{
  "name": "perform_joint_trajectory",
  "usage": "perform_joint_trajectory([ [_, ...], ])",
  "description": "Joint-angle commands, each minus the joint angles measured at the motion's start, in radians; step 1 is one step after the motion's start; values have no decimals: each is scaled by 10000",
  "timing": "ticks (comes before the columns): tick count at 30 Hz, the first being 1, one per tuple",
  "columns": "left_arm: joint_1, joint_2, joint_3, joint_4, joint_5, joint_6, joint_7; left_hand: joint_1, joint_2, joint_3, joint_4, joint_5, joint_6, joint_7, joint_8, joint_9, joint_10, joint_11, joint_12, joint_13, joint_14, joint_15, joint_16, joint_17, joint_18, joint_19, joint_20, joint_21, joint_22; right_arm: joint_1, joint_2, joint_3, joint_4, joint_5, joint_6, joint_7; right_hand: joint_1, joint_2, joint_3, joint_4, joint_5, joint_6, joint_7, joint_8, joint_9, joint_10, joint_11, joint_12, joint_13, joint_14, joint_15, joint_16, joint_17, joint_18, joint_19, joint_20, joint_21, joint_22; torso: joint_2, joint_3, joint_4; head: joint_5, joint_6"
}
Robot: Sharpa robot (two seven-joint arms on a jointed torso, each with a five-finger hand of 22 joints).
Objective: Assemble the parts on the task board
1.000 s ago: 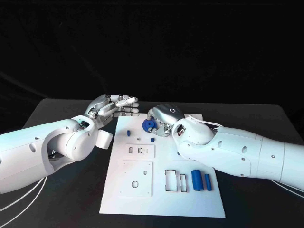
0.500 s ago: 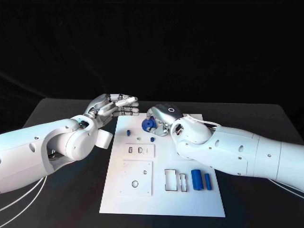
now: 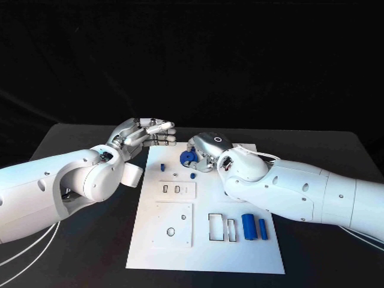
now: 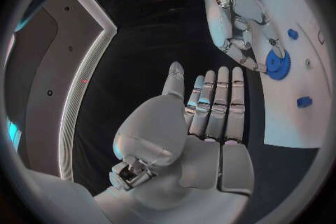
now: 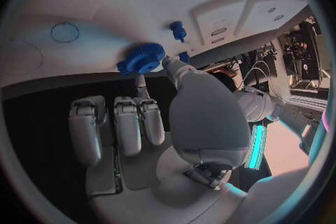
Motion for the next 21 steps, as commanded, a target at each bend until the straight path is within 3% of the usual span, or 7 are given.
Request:
perform_joint_trajectory([
  [1, 15, 5, 9, 20, 25, 124, 99, -42, 42, -20, -76, -27, -68, 50, -53, 14, -82, 8, -11, 13, -78, 1, -49, 14, 180, -35, 8, -37, -12, -6, -12, -3, 8, 391, 519, 93, -137, 58, -205, 174, -189, -37, -26, -38, -6, 1043, 58, 35, 2629, 1025, 73, 40, 2635, -142, 1044, 74, 46, 2629, -4, 3, 1, 14, 0],
  [3, 15, 3, 9, 16, 25, 123, 98, -32, 44, -7, -86, -3, -73, 49, -53, 20, -86, 8, -11, 14, -83, 3, -56, 21, 180, -38, 9, -40, -15, -6, -23, -4, 4, 516, 601, 118, -180, 160, -244, 284, -156, 1, -35, -26, 0, 1043, 50, 35, 2629, 1025, 69, 40, 2635, -142, 1044, 73, 46, 2629, -2, 6, 0, 14, 0],
  [14, 15, -14, 9, 14, 25, 125, 97, -29, 44, 1, -90, 6, -77, 49, -53, 25, -88, 9, -11, 15, -86, 3, -61, 27, 180, -39, 10, -41, -16, -5, -143, -6, -66, 847, 898, 19, -351, 226, -368, 489, -70, -83, -20, -88, -25, 1043, 59, 35, 2629, 1025, 70, 40, 2635, -142, 1044, 71, 46, 2629, 4, 2, -9, 10, 9],
  [21, 15, -26, 8, 2, 25, 127, 95, -29, 44, 1, -90, 6, -77, 49, -53, 25, -88, 9, -11, 15, -86, 3, -61, 27, 180, -39, 10, -41, -16, -12, -474, -6, 280, 781, 375, 38, -251, 231, -352, 433, 44, -55, -26, -79, -23, 1043, 57, 35, 2629, 1025, 74, 40, 2635, -142, 1044, 74, 46, 2629, 0, 11, 0, 4, 7],
])
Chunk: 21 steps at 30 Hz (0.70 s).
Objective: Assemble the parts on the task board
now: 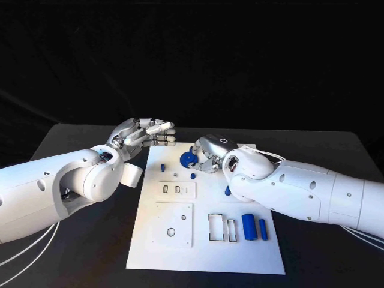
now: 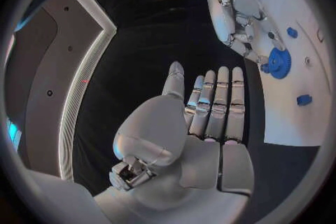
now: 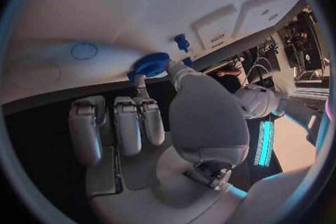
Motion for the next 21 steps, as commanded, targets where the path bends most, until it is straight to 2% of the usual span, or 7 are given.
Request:
perform_joint_trajectory([
  [1, 13, 5, 8, 10, 25, 126, 99, -29, 44, 0, -33, 6, -77, 50, -53, 8, -89, 9, -11, 17, -86, 4, -62, 9, 180, -39, 10, -42, -13, -31, -226, -17, 262, 16, -230, 12, -17, 8, 12, -20, 92, -16, -23, -39, 6, 1043, 57, 35, 2631, 1025, 74, 40, 2635, -142, 1046, 76, 46, 2631, -5, 10, 6, -5, -7],
  [8, 13, -28, 7, -11, 25, 115, 101, -29, 44, 0, -33, 6, -77, 50, -53, 8, -89, 9, -11, 17, -86, 4, -62, 9, 180, -39, 10, -42, -13, 9, -1235, -3, 1201, 461, -1485, 604, 199, -2, 84, -108, 248, 65, -41, -9, 16, 1043, 40, 35, 2631, 1025, 55, 40, 2635, -142, 1046, 68, 46, 2631, -41, 6, -32, 14, 21],
  [11, 12, -46, 7, -21, 25, 119, 102, -31, 41, 12, -40, 8, -86, 52, -54, 18, -95, 11, -11, 19, -90, 5, -72, 24, 180, -42, 12, -45, -16, 131, -1990, 13, 1728, 1239, -1671, 1264, 391, -18, 178, -213, 330, 105, -50, -3, 16, 1043, 31, 35, 2631, 1025, 44, 40, 2635, -142, 1046, 56, 46, 2631, -87, 16, -75, -12, 41],
  [18, 9, -68, 3, -62, 26, 140, 86, -31, 41, 12, -40, 8, -86, 52, -54, 18, -95, 11, -11, 19, -90, 5, -72, 24, 180, -42, 12, -45, -16, 420, -3793, 23, 2394, 3906, -206, 3440, 978, -334, 256, -731, 272, -44, 12, -135, -62, 1043, 80, 35, 2631, 1025, 83, 40, 2635, -142, 1046, 74, 46, 2631, -223, 60, -244, -41, 40],
  [19, 8, -65, 3, -69, 26, 145, 83, -31, 41, 12, -40, 8, -86, 52, -54, 18, -95, 11, -11, 19, -90, 5, -72, 24, 180, -42, 12, -45, -16, 430, -4000, 23, 2385, 4190, -47, 3760, 956, -340, 191, -747, 536, -110, -188, -185, -97, 1043, -110, 35, 2631, 1025, -62, 40, 2635, -142, 1046, 13, 46, 2631, -238, 67, -268, -43, 73],
  [20, 7, -61, 1, -79, 26, 158, 82, -31, 41, 12, -40, 8, -86, 52, -54, 18, -95, 11, -11, 19, -90, 5, -72, 24, 180, -42, 12, -45, -16, 422, -4276, 22, 2326, 4423, 125, 4134, 934, -396, 11, -790, 821, -159, -363, -230, -125, 1043, -337, 35, 2631, 1025, -337, 40, 2635, -142, 1046, -270, 46, 2631, -260, 80, -319, -37, 118],
  [21, 6, -61, 1, -84, 27, 162, 81, -31, 34, 15, -46, 5, -88, 52, -53, 24, -96, 11, -10, 20, -92, 6, -77, 31, 180, -44, 13, -47, -18, 412, -4388, 21, 2273, 4450, 181, 4274, 954, -413, -59, -825, 786, -142, -277, -231, -128, 1043, -263, 35, 2631, 1025, -246, 40, 2635, -142, 1046, -238, 46, 2631, -272, 91, -346, -35, 119],
])
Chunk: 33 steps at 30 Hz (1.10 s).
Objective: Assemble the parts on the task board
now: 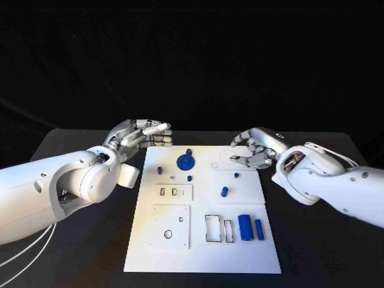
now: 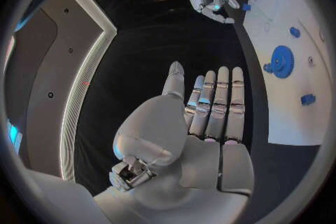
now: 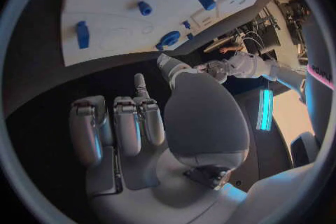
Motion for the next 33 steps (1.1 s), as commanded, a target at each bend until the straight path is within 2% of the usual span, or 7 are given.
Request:
perform_joint_trajectory([
  [1, 10, 22, 5, -12, 26, 165, 85, -31, 35, 16, -46, 5, -88, 52, -53, 13, -60, -25, -10, 13, -92, 6, -41, 17, 181, -44, 13, -47, -11, -36, -359, -11, -150, 1634, 1011, 2034, 22, -150, -172, -62, 26, -12, 22, -49, -19, 1058, -49, 35, 2633, 1051, -4, 40, 2627, -144, 1052, -45, 46, 2634, -99, 60, -178, 11, 43],
  [4, 8, 44, 3, -60, 27, 182, 83, -31, 35, 16, -46, 5, -88, 52, -53, 13, -60, -25, -10, 13, -92, 6, -41, 17, 181, -44, 13, -47, -11, -68, -570, -12, -488, 1622, 1231, 2330, 154, -167, -267, -165, 100, 15, 0, -45, -22, 1058, -84, 35, 2633, 1051, -29, 40, 2627, -144, 1052, -55, 46, 2634, -124, 90, -246, -14, 19],
  [8, 7, 76, 0, -131, 27, 199, 77, -28, 34, 20, -52, 6, -89, 52, -52, 17, -61, -25, -10, 14, -93, 7, -44, 21, 181, -45, 13, -48, -12, -122, -639, -15, -1072, 1546, 1364, 2527, 275, -157, -313, -254, 211, 57, -10, -33, -21, 1058, -60, 35, 2633, 1051, -27, 40, 2627, -144, 1052, -60, 46, 2634, -141, 110, -280, 16, 9],
  [18, 2, 72, -26, -271, 27, 212, 44, -9, 35, 34, -72, 15, -90, 48, -50, 26, -61, -27, -8, 16, -95, 6, -51, 32, 182, -47, 14, -51, -14, -359, -326, -15, -1983, 1589, 1494, 2756, 321, -124, -395, -292, 164, 103, 40, -24, -20, 1058, 44, 35, 2633, 1051, 48, 40, 2627, -144, 1052, -20, 46, 2634, -112, 172, -225, 21, -40],
  [19, 2, 70, -29, -281, 27, 212, 43, -9, 35, 34, -72, 15, -90, 48, -50, 26, -61, -27, -8, 16, -95, 6, -51, 32, 182, -47, 14, -51, -14, -380, -264, -15, -2060, 1611, 1515, 2758, 339, -90, -398, -299, 174, 125, 60, -18, -18, 1058, 73, 35, 2633, 1051, 73, 40, 2627, -144, 1052, -2, 46, 2634, -112, 162, -218, 22, -49],
  [23, 1, 77, -36, -304, 27, 212, 43, 0, 35, 40, -82, 20, -92, 46, -49, 29, -62, -27, -7, 17, -95, 7, -54, 36, 182, -48, 15, -52, -15, -449, -26, -14, -2349, 1748, 1571, 2760, 405, 32, -359, -324, 217, 189, 116, -7, -21, 1058, 134, 35, 2633, 1051, 136, 40, 2627, -144, 1052, 52, 46, 2634, -88, 176, -168, -12, -49],
  [33, 1, 94, -40, -294, 27, 219, 48, 0, 35, 40, -82, 20, -92, 46, -49, 29, -62, -27, -7, 17, -95, 7, -54, 36, 182, -48, 15, -52, -15, -510, 386, -13, -2746, 1845, 1584, 2706, 538, 206, -200, -394, 233, 259, 142, -17, -44, 1058, 168, 35, 2633, 1051, 176, 40, 2627, -144, 1052, 107, 46, 2634, -77, 178, -180, -20, -108],
])
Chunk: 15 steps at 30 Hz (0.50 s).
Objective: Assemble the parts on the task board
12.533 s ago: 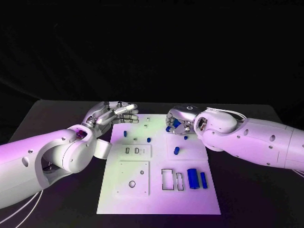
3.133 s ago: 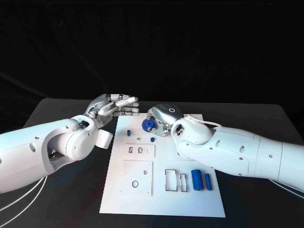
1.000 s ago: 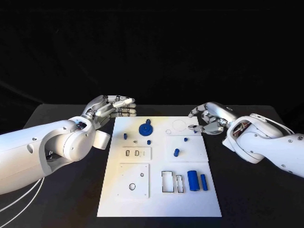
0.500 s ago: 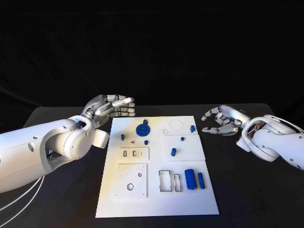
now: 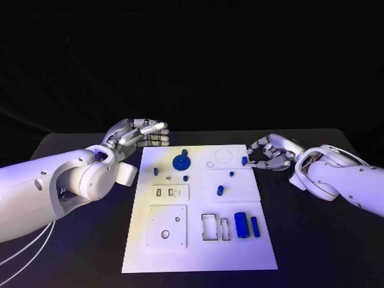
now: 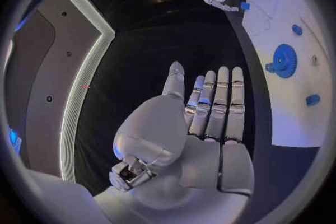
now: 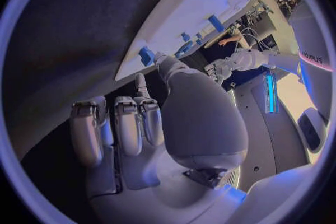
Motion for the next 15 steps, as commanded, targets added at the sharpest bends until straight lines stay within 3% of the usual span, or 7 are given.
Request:
perform_joint_trajectory([
  [1, 8, 23, 6, 26, 27, 173, 65, 0, 35, 12, -54, 20, -92, 46, -49, 9, -62, -26, -7, 10, -95, 6, -54, 9, 181, -48, 15, -52, -16, -11, 75, 1, -65, 88, 195, 97, 80, 114, 107, -19, 54, 95, 27, -21, -19, 1060, 93, 35, 2635, 1062, 84, 40, 2630, -143, 1042, 97, 46, 2628, 5, 1, -6, 7, -27],
  [11, 8, 27, 5, 44, 27, 184, 59, 11, 35, 21, -69, 26, -95, 47, -49, 15, -65, -26, -7, 11, -99, 7, -60, 17, 181, -50, 15, -54, -18, -26, 296, 2, -276, 62, 252, -23, 208, 179, 301, -136, 7, 114, 52, -68, -64, 1060, 115, 35, 2635, 1062, 104, 40, 2630, -143, 1042, 124, 46, 2628, 7, 3, 2, 32, -39],
  [15, 8, 34, 5, 43, 27, 190, 58, 16, 34, 28, -79, 28, -99, 48, -49, 21, -68, -25, -8, 13, -102, 8, -67, 25, 181, -52, 16, -56, -20, -44, 373, 1, -315, 12, 322, -56, 254, 152, 422, -249, -277, 140, 94, -111, -106, 1060, 157, 35, 2635, 1062, 138, 40, 2630, -143, 1042, 155, 46, 2628, 0, 8, -3, 34, -51],
])
